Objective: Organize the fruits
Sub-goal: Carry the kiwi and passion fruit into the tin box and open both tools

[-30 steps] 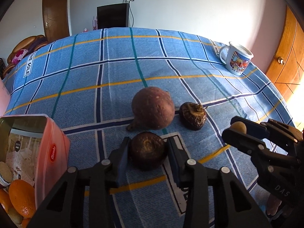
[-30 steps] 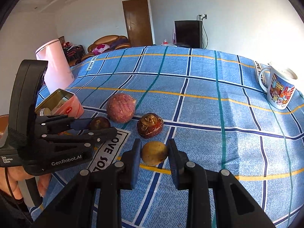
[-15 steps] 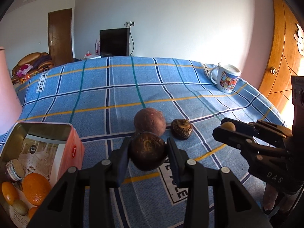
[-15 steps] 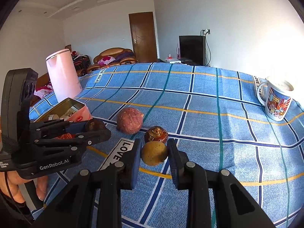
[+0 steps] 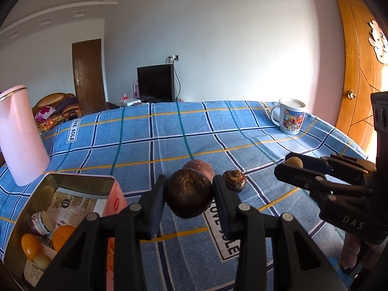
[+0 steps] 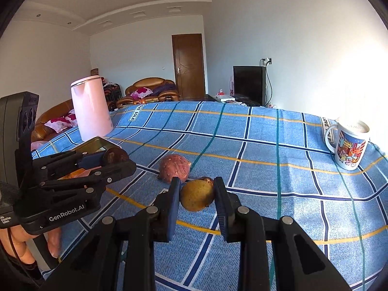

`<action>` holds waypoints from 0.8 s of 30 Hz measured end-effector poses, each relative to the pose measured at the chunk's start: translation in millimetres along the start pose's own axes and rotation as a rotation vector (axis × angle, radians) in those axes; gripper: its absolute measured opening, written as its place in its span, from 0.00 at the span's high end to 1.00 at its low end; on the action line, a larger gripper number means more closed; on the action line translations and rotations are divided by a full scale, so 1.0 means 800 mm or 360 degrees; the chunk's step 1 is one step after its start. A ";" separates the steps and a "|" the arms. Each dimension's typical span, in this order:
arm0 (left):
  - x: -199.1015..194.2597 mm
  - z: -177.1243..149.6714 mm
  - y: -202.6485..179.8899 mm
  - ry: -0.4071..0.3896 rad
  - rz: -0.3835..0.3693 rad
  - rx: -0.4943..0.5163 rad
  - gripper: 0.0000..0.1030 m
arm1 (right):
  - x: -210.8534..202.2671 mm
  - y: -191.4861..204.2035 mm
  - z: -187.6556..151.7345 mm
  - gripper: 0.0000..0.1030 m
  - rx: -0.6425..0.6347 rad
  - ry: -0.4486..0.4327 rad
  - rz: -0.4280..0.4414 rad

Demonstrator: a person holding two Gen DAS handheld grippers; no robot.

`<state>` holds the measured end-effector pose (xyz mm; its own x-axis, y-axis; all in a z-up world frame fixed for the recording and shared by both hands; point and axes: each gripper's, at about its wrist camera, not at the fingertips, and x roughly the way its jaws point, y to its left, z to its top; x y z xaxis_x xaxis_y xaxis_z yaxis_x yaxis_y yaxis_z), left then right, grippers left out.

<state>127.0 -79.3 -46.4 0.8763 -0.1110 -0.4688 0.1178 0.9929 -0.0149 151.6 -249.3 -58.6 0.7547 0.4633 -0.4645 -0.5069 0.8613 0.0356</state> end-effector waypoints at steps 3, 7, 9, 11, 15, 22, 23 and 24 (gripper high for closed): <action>-0.006 -0.001 0.000 -0.0034 0.0010 0.0001 0.61 | -0.006 0.002 0.000 0.72 -0.0013 -0.0037 0.0001; -0.011 -0.001 -0.002 -0.0064 0.0013 -0.0001 0.61 | -0.013 0.004 -0.001 0.72 -0.0024 -0.0078 0.0004; -0.014 -0.001 -0.001 -0.0078 0.0016 -0.0004 0.61 | -0.016 0.005 -0.001 0.72 -0.0028 -0.0097 0.0007; -0.017 -0.002 -0.001 -0.0093 0.0015 -0.0004 0.61 | -0.018 0.005 -0.001 0.72 -0.0033 -0.0116 0.0009; -0.024 -0.003 -0.002 -0.0140 0.0023 0.0005 0.61 | -0.023 0.006 -0.002 0.72 -0.0043 -0.0151 0.0012; -0.036 -0.005 -0.003 -0.0208 0.0038 0.0015 0.61 | -0.031 0.010 -0.002 0.72 -0.0073 -0.0214 0.0012; -0.037 -0.005 -0.002 -0.0212 0.0038 0.0014 0.61 | -0.032 0.011 -0.002 0.72 -0.0076 -0.0222 0.0012; -0.038 -0.006 -0.002 -0.0216 0.0038 0.0012 0.61 | -0.034 0.011 -0.003 0.72 -0.0079 -0.0229 0.0011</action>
<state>98.3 -77.3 -36.3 0.9341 -0.0924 -0.3449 0.0991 0.9951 0.0017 125.4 -254.5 -47.8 0.8011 0.4974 -0.3328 -0.5295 0.8483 -0.0068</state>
